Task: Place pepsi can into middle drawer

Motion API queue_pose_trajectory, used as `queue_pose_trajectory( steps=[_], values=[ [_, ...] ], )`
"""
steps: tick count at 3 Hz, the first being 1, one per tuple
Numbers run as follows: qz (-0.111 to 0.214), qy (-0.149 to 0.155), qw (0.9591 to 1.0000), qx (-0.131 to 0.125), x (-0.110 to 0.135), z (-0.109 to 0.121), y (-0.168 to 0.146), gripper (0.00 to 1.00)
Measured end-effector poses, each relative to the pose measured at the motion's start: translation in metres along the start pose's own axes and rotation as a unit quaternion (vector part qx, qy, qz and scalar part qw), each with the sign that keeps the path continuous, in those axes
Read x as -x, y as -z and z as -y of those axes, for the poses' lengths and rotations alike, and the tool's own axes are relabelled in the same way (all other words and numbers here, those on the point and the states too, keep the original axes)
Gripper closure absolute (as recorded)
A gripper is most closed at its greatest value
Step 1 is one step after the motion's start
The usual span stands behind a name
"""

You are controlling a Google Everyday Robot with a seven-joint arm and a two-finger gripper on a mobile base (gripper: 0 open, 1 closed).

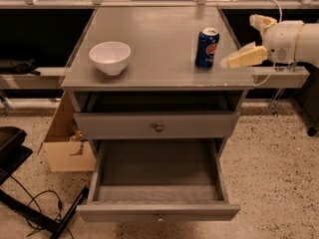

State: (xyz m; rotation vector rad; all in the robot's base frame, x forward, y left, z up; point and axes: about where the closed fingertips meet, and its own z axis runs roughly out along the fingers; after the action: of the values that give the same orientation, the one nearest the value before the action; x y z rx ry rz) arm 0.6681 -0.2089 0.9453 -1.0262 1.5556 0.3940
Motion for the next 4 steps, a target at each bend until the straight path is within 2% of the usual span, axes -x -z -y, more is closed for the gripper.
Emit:
queue_pose_trajectory(
  steps=[1, 2, 3, 4],
  values=[
    [0.043, -0.01, 0.9989, -0.015, 0.009, 0.029, -0.03, 0.0],
    [0.049, -0.022, 0.9982, -0.027, 0.008, 0.046, -0.054, 0.0],
    [0.066, -0.056, 0.9957, -0.032, -0.006, 0.054, -0.076, 0.0],
    [0.084, -0.081, 0.9928, -0.027, -0.017, 0.053, -0.09, 0.0]
  ],
)
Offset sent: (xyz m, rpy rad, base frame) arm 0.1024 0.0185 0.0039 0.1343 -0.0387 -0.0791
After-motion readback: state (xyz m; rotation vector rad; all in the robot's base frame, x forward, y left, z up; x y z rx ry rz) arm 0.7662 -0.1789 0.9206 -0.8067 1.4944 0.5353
